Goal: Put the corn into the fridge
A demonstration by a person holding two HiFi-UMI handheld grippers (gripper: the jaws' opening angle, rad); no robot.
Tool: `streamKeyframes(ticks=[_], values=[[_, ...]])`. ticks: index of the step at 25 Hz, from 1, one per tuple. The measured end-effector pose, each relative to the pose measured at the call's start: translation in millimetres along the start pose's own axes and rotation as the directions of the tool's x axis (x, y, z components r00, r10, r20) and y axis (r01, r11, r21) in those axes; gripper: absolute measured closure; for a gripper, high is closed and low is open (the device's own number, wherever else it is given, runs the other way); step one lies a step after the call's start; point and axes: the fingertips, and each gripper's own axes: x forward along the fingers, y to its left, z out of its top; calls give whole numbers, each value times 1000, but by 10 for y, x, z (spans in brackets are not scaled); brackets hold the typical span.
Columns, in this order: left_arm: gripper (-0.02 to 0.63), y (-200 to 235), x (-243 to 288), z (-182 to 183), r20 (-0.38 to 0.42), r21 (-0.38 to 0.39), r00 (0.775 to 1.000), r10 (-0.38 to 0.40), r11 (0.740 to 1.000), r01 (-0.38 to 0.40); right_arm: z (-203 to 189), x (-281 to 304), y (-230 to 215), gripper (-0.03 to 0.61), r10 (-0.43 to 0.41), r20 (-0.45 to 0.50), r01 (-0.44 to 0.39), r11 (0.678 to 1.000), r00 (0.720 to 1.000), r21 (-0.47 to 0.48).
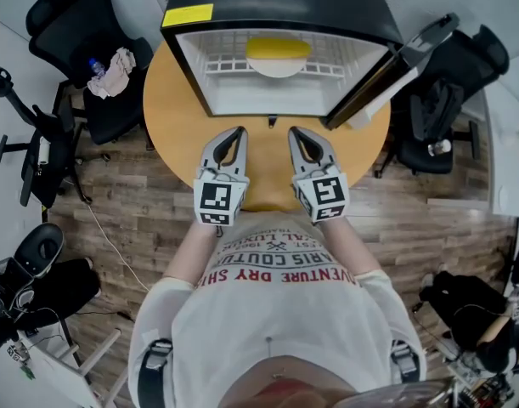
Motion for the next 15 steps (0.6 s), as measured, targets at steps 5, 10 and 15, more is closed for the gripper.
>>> streamKeyframes(ticks=[5,10,15], values=[[584,26,57,5,-3,-11,1000,-4,1000,4,26,44,-11,551,-1,0,1,1000,1000,5],[584,28,125,17,-5,-3,1000,-13,1000,13,33,100,-34,549,2,6,-2,1000,1000,21],[584,33,177,10,-9,0,1000,-25,1000,25,36,159,-41,551,6,3,-6,999,1000,34]])
